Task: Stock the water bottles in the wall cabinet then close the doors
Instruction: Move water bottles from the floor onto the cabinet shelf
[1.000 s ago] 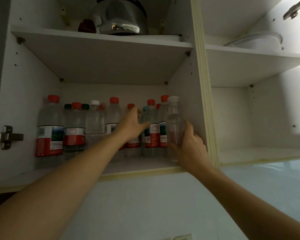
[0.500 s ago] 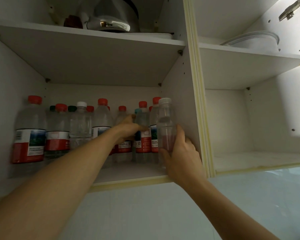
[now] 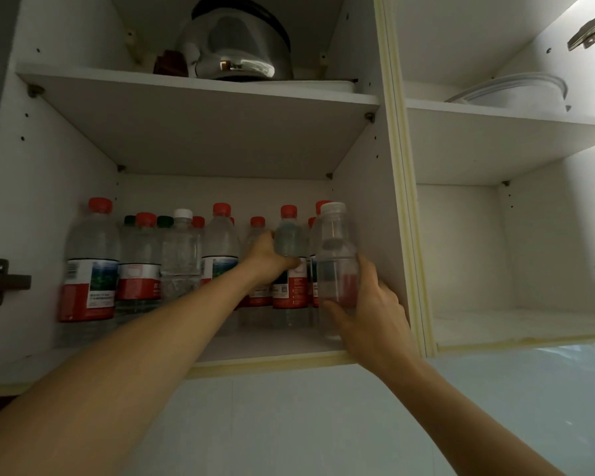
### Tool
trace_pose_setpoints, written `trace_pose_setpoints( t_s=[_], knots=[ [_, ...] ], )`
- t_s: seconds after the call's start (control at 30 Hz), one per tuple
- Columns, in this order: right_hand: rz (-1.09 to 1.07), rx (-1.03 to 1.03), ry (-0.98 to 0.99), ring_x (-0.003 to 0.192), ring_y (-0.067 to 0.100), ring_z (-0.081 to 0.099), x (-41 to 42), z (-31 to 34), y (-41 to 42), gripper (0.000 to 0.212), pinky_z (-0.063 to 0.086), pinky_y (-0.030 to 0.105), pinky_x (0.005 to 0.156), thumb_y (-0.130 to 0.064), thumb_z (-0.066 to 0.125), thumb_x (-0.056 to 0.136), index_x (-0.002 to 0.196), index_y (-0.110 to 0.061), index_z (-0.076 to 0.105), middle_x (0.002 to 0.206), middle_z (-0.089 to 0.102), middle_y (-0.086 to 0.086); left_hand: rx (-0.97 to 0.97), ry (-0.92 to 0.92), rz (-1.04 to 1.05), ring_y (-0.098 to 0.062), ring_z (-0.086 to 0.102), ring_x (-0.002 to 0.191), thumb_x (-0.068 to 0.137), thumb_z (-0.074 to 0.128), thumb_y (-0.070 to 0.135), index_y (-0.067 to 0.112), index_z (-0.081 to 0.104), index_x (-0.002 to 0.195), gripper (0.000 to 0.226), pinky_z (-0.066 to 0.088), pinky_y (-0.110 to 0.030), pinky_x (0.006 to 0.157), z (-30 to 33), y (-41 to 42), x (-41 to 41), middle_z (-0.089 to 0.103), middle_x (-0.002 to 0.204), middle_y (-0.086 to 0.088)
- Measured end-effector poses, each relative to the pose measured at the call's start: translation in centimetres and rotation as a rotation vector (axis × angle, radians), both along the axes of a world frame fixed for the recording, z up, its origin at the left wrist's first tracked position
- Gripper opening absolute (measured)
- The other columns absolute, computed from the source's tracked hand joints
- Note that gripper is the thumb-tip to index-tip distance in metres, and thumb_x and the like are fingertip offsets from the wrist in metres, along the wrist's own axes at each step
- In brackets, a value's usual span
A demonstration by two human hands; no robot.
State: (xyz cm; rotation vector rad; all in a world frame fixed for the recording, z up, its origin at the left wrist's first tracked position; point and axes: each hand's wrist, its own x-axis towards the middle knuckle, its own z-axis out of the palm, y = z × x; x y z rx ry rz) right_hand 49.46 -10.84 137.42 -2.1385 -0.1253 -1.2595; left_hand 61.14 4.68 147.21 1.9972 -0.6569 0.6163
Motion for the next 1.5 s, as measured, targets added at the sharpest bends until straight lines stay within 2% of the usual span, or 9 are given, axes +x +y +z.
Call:
trace_pose_setpoints(
  t_s=[0.23, 0.3, 0.43, 0.67, 0.9, 1.03, 1.13, 1.27, 1.5],
  knots=[
    [0.098, 0.005, 0.047, 0.108, 0.019, 0.064, -0.1, 0.4, 0.7, 0.085, 0.057, 0.05, 0.094, -0.04, 0.075, 0.088, 0.151, -0.039, 0.018, 0.127, 0.061, -0.003, 0.408, -0.149, 0.338, -0.024, 0.068, 0.094, 0.078, 0.086, 0.032, 0.043, -0.033, 0.148, 0.139, 0.06, -0.036, 0.076, 2.7, 1.8, -2.2, 0.042, 0.152, -0.016],
    [0.105, -0.013, 0.073, 0.11, 0.021, 0.064, 0.1, 0.9, 0.8, 0.085, 0.057, 0.048, 0.095, -0.039, 0.076, 0.088, 0.152, -0.036, 0.02, 0.128, 0.062, -0.001, 0.524, -0.196, 0.345, -0.018, 0.069, 0.085, 0.078, 0.085, 0.034, 0.048, -0.03, 0.148, 0.136, 0.058, -0.031, 0.067, 3.2, 1.9, -2.3, 0.049, 0.149, -0.012],
    [0.153, -0.024, 0.15, 0.111, 0.026, 0.066, 0.8, 2.0, 1.1, 0.085, 0.057, 0.046, 0.095, -0.032, 0.078, 0.087, 0.152, -0.026, 0.024, 0.129, 0.064, 0.005, 0.741, -0.257, 0.589, -0.037, 0.033, 0.14, 0.071, 0.075, 0.064, 0.049, 0.006, 0.155, 0.11, 0.027, -0.056, 0.107, 4.2, 2.5, -2.1, 0.04, 0.155, -0.011],
    [0.012, -0.21, 0.232, 0.116, 0.037, 0.057, 2.2, 2.8, 2.8, 0.084, 0.055, 0.051, 0.093, -0.038, 0.075, 0.089, 0.148, -0.018, 0.02, 0.129, 0.059, 0.019, 0.826, -0.266, 0.629, -0.038, 0.027, 0.142, 0.069, 0.062, 0.08, 0.048, 0.009, 0.154, 0.106, 0.016, -0.059, 0.112, 4.5, 4.8, -1.2, 0.041, 0.153, -0.011],
    [-0.007, -0.294, 0.279, 0.108, 0.032, 0.065, 2.7, 3.4, 3.6, 0.079, 0.057, 0.048, 0.088, -0.049, 0.074, 0.087, 0.144, -0.02, 0.029, 0.124, 0.063, 0.011, 0.721, -0.376, 0.58, -0.035, 0.021, 0.146, 0.082, 0.061, 0.068, 0.042, 0.012, 0.157, 0.094, 0.008, -0.057, 0.119, 2.5, 5.4, -1.9, 0.035, 0.156, -0.011],
    [0.09, -0.18, 0.148, 0.079, 0.01, 0.068, 2.0, 6.2, 1.6, 0.032, 0.059, 0.031, 0.068, -0.053, 0.068, 0.089, 0.106, -0.028, 0.06, 0.094, 0.068, -0.009, 0.342, -0.598, 0.457, -0.028, 0.022, 0.145, 0.094, 0.041, 0.066, 0.033, 0.026, 0.156, 0.072, 0.017, -0.051, 0.119, -0.5, 4.5, -2.0, 0.029, 0.158, -0.007],
    [0.078, -0.076, -0.039, 0.077, 0.006, 0.063, 1.8, 10.3, -0.1, 0.008, 0.046, 0.019, 0.058, -0.038, 0.062, 0.098, 0.099, -0.03, 0.063, 0.096, 0.067, -0.009, 0.362, -0.667, 0.397, -0.027, 0.02, 0.145, 0.084, 0.022, 0.085, 0.036, 0.015, 0.158, 0.089, 0.017, -0.052, 0.12, -2.0, 3.2, -2.2, 0.023, 0.16, -0.006],
    [0.028, -0.126, 0.132, 0.09, 0.017, 0.056, 3.0, 13.5, -0.4, 0.054, 0.045, 0.028, 0.076, -0.033, 0.068, 0.096, 0.143, -0.013, 0.048, 0.123, 0.062, 0.006, 0.575, -0.742, 0.407, -0.029, 0.01, 0.15, 0.069, 0.023, 0.098, 0.042, -0.006, 0.158, 0.109, 0.001, -0.056, 0.12, -2.3, 3.2, -1.5, 0.02, 0.161, -0.011],
    [0.131, -0.236, 0.365, 0.11, 0.03, 0.063, 3.9, 13.2, 0.1, 0.019, 0.055, 0.032, 0.087, -0.02, 0.066, 0.098, 0.11, -0.006, 0.063, 0.108, 0.066, 0.01, 0.715, -0.754, 0.376, -0.035, -0.006, 0.154, 0.057, 0.02, 0.107, 0.05, -0.013, 0.154, 0.117, -0.008, -0.064, 0.119, -2.7, 3.8, 0.0, 0.016, 0.165, -0.012]
  ],
)
